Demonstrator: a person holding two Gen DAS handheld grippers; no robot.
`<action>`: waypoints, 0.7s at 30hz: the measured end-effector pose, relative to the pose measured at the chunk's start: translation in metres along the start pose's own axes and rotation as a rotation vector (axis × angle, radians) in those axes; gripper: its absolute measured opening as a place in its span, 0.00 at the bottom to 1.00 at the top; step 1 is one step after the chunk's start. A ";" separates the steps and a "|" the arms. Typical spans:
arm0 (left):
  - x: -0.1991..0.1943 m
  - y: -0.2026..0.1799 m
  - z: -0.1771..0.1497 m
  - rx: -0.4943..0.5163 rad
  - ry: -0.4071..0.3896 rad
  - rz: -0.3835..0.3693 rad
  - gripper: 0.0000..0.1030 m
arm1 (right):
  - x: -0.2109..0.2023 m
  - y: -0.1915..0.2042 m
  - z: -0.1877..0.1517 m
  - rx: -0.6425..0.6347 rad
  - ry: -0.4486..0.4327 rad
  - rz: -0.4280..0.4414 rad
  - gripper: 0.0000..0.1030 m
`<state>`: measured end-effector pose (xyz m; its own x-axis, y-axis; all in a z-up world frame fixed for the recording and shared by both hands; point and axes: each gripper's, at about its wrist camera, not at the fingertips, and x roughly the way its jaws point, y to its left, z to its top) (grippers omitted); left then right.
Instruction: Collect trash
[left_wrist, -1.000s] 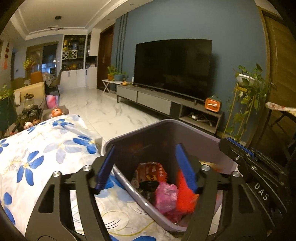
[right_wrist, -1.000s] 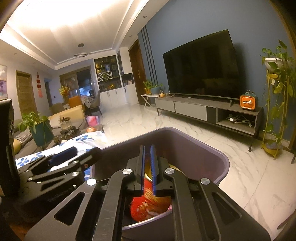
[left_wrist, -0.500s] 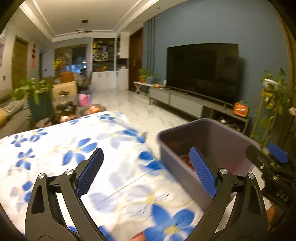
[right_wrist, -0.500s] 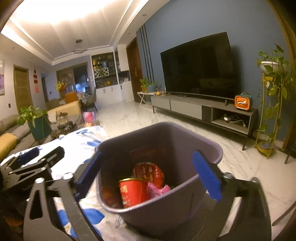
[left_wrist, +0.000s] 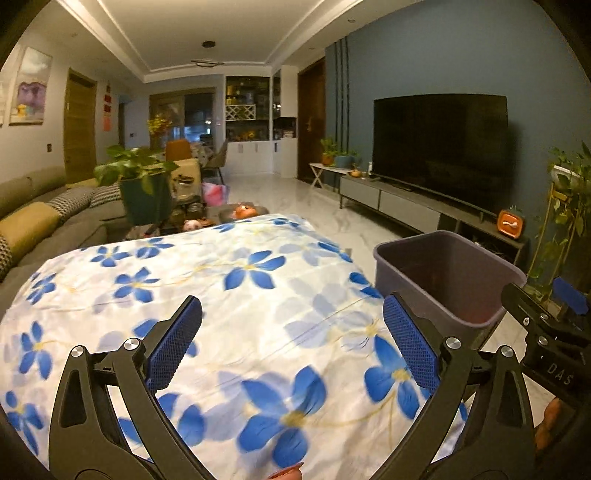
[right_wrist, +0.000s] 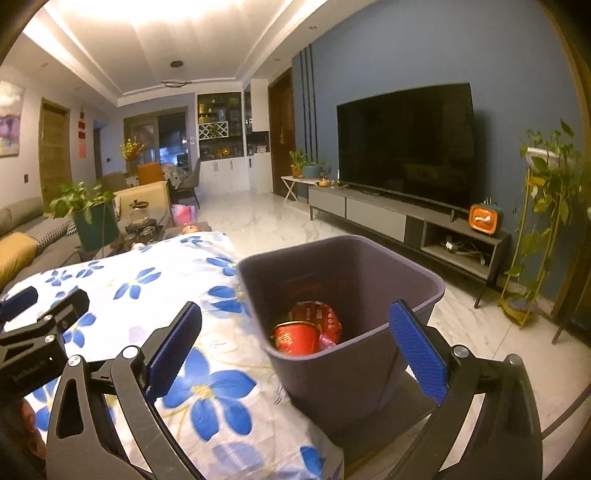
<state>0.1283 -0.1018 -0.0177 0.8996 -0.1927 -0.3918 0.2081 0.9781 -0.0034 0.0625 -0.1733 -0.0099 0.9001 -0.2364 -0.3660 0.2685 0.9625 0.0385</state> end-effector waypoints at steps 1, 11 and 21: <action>-0.007 0.005 -0.001 -0.007 -0.004 0.004 0.94 | -0.005 0.003 -0.001 -0.003 -0.003 0.004 0.95; -0.060 0.038 -0.014 -0.039 -0.036 0.027 0.94 | -0.056 0.035 -0.012 -0.035 -0.015 0.018 0.95; -0.088 0.054 -0.028 -0.050 -0.038 0.030 0.94 | -0.086 0.052 -0.019 -0.035 -0.036 -0.004 0.95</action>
<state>0.0500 -0.0295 -0.0088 0.9194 -0.1651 -0.3569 0.1621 0.9860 -0.0386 -0.0073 -0.1003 0.0062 0.9108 -0.2446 -0.3324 0.2607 0.9654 0.0038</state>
